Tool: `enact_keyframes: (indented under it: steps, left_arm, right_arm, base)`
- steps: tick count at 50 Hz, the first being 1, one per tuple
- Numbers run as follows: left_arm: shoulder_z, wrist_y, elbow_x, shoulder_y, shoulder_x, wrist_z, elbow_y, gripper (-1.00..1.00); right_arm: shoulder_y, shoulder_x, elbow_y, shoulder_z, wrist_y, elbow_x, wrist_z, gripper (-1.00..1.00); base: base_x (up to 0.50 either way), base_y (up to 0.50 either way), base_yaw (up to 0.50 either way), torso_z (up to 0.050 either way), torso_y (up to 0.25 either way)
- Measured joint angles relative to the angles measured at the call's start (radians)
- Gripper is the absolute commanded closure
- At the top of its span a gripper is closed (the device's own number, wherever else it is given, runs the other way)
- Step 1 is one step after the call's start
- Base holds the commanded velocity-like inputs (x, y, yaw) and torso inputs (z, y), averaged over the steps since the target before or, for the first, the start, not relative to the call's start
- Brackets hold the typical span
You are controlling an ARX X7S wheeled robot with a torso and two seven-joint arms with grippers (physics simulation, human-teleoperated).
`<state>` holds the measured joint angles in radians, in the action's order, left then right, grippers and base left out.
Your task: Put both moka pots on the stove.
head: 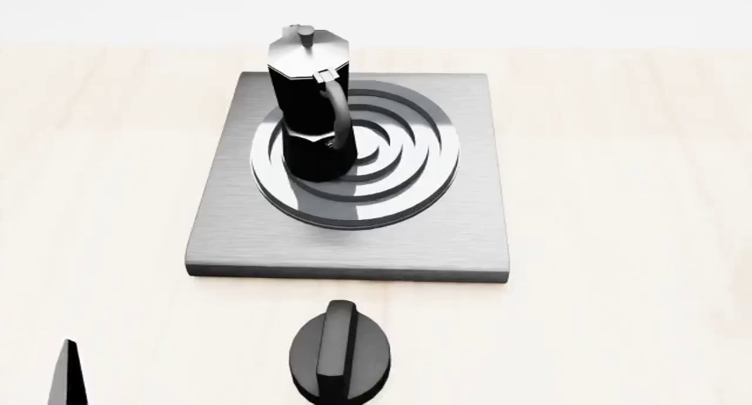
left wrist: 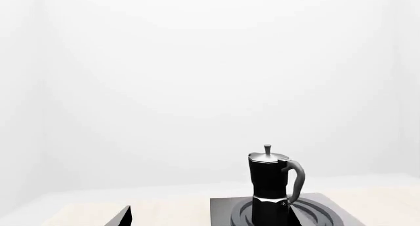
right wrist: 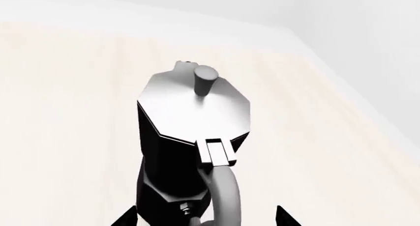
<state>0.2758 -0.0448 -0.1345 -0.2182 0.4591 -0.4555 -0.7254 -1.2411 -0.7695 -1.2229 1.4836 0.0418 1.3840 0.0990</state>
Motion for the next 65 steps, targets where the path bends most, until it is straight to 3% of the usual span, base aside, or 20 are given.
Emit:
enact_keyframes:
  steps: [25, 26, 54, 65]
  left_arm:
    - [0.008, -0.003, 0.003, 0.004, 0.002, -0.004, 0.008, -1.00]
    - [0.008, -0.003, 0.003, 0.005, 0.002, -0.004, 0.009, -1.00]
    - [0.018, -0.019, 0.007, 0.009, 0.003, -0.006, 0.030, -1.00]
    - [0.018, -0.014, 0.004, 0.009, 0.006, -0.009, 0.026, -1.00]
  right_arm:
    - [0.054, 0.047, -0.078, -0.069, 0.040, -0.035, -0.004, -1.00]
    - [0.055, 0.047, -0.078, -0.075, 0.041, -0.039, -0.005, 1.00]
    - [0.027, 0.085, -0.066, -0.211, 0.055, -0.193, -0.008, 1.00]
    - [-0.030, 0.054, 0.099, -0.204, 0.070, -0.233, -0.088, 1.00]
  base:
    - [0.00, 0.00, 0.00, 0.000, 0.000]
    - [0.00, 0.00, 0.00, 0.000, 0.000]
    - [0.00, 0.00, 0.00, 0.000, 0.000]
    - [0.00, 0.00, 0.00, 0.000, 0.000]
